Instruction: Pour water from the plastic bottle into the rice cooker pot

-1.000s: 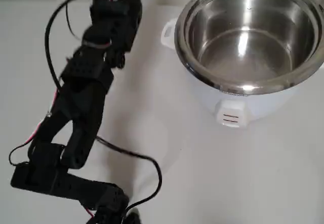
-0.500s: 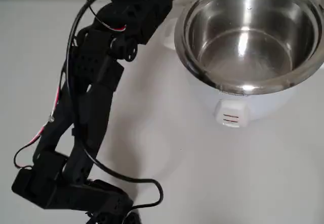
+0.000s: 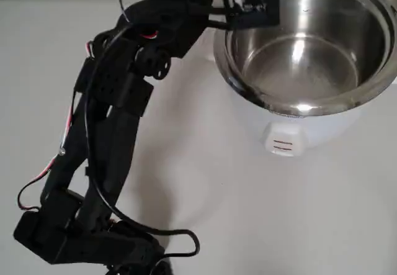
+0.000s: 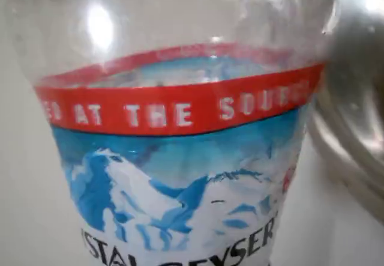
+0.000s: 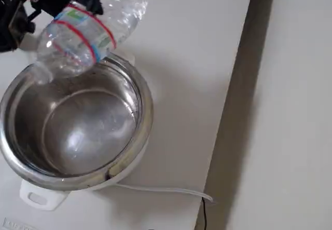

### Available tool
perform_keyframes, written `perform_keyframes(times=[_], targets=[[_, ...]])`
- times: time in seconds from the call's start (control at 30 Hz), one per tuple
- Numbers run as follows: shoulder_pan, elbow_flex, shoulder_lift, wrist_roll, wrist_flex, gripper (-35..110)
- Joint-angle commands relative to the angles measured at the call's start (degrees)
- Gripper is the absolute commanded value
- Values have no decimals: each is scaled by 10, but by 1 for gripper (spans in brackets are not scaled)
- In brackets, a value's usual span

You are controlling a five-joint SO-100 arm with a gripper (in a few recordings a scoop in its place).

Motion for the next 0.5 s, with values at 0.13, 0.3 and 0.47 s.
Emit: perform_keyframes(times=[0.13, 0.3, 0.47], targets=[[32, -157, 4, 198, 18, 9], [26, -181, -17, 231, 17, 8], [25, -189, -39, 244, 18, 8]])
